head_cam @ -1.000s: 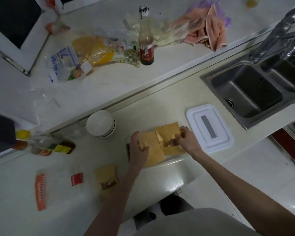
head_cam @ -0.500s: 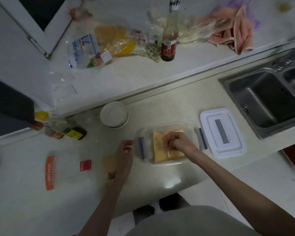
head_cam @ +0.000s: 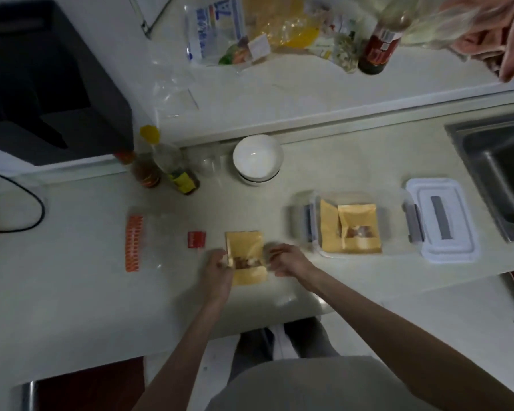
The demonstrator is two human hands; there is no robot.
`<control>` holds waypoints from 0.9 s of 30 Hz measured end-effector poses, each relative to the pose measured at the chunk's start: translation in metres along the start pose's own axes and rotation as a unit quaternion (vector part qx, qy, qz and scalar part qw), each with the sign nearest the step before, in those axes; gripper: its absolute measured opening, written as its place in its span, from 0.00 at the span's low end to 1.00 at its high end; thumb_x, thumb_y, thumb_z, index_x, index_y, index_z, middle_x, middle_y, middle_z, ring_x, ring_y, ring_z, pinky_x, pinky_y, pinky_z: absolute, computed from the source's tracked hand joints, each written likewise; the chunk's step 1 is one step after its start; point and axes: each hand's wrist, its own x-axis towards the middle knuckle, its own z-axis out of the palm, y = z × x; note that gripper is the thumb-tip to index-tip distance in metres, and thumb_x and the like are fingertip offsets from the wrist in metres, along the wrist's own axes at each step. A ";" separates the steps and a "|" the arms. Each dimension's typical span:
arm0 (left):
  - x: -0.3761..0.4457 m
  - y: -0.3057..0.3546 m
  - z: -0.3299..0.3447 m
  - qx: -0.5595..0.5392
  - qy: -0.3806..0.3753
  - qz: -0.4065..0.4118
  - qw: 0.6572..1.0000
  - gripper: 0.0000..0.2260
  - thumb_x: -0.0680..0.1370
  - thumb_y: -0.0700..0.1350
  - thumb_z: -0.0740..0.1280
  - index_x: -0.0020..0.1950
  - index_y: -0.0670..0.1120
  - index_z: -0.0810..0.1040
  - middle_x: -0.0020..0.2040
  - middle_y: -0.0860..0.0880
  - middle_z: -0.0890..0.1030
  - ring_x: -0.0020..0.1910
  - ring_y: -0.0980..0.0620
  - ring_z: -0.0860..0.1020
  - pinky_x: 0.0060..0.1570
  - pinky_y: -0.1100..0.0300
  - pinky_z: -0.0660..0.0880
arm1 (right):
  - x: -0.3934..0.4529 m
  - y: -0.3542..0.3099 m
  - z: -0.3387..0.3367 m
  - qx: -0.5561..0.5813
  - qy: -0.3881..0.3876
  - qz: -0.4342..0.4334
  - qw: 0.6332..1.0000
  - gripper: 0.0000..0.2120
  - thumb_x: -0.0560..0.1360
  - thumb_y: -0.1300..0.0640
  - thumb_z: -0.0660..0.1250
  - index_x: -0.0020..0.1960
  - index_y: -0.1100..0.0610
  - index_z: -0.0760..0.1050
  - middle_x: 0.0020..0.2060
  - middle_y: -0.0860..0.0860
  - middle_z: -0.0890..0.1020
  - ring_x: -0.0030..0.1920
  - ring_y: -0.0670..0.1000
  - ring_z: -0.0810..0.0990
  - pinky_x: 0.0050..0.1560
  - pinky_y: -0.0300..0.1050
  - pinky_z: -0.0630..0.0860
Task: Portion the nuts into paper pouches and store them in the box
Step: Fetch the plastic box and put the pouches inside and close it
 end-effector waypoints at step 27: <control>0.015 0.022 -0.029 -0.043 -0.169 0.046 0.984 0.09 0.77 0.41 0.66 0.42 0.54 0.81 0.40 0.56 0.83 0.40 0.57 0.81 0.39 0.62 0.77 | -0.048 -0.009 0.038 -0.052 0.087 -0.100 0.990 0.17 0.73 0.56 0.71 0.57 0.59 0.70 0.45 0.58 0.81 0.40 0.53 0.81 0.30 0.44 0.78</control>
